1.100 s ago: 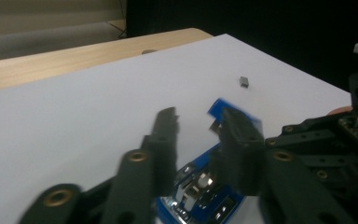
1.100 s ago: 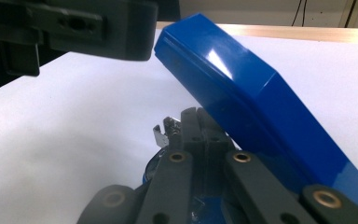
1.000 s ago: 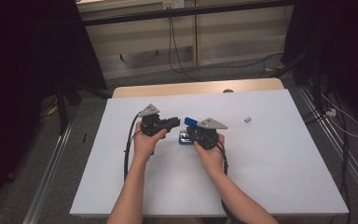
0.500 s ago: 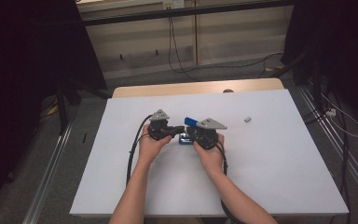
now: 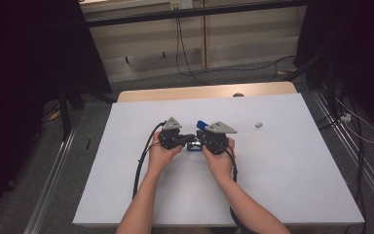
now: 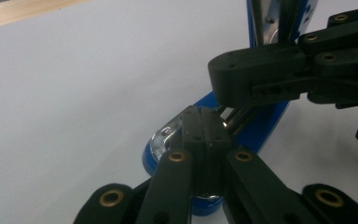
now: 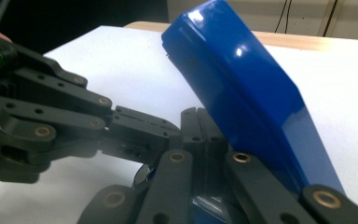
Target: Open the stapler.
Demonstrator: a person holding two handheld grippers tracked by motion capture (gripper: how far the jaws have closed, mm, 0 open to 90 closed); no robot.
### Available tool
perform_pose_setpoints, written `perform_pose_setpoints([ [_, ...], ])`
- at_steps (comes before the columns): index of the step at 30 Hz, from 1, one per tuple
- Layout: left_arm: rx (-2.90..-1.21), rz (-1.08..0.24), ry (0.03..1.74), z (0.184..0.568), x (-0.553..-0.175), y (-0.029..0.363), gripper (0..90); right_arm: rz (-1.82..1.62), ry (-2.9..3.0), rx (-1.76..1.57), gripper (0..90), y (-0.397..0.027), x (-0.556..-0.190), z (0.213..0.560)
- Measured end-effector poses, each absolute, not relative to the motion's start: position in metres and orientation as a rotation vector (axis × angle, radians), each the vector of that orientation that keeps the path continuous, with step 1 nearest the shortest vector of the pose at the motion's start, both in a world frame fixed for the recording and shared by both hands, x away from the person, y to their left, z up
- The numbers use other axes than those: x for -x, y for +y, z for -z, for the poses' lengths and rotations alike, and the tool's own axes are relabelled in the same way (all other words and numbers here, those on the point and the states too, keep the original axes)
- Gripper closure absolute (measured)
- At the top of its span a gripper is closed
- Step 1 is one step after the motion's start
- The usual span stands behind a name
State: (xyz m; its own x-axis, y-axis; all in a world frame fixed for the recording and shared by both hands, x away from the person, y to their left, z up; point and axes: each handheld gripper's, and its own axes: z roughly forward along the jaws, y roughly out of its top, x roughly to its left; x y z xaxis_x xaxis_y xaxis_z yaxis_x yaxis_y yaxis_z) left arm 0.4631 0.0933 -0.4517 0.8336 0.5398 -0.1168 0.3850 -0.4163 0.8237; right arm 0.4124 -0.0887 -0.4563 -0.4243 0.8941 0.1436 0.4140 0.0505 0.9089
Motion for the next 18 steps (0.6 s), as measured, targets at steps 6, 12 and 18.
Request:
perform_pose_setpoints([
  [6,-2.047,-0.207,0.673,0.453,-0.463,0.093,90.0,-1.322,1.861,-1.294,90.0,-0.096,-0.411,0.451],
  [12,-2.045,-0.211,0.676,0.453,-0.463,0.093,90.0,-1.286,1.835,-1.296,90.0,-0.107,-0.407,0.445],
  [18,-2.044,-0.205,0.679,0.453,-0.463,0.094,90.0,-1.258,1.851,-1.275,90.0,-0.111,-0.406,0.444],
])
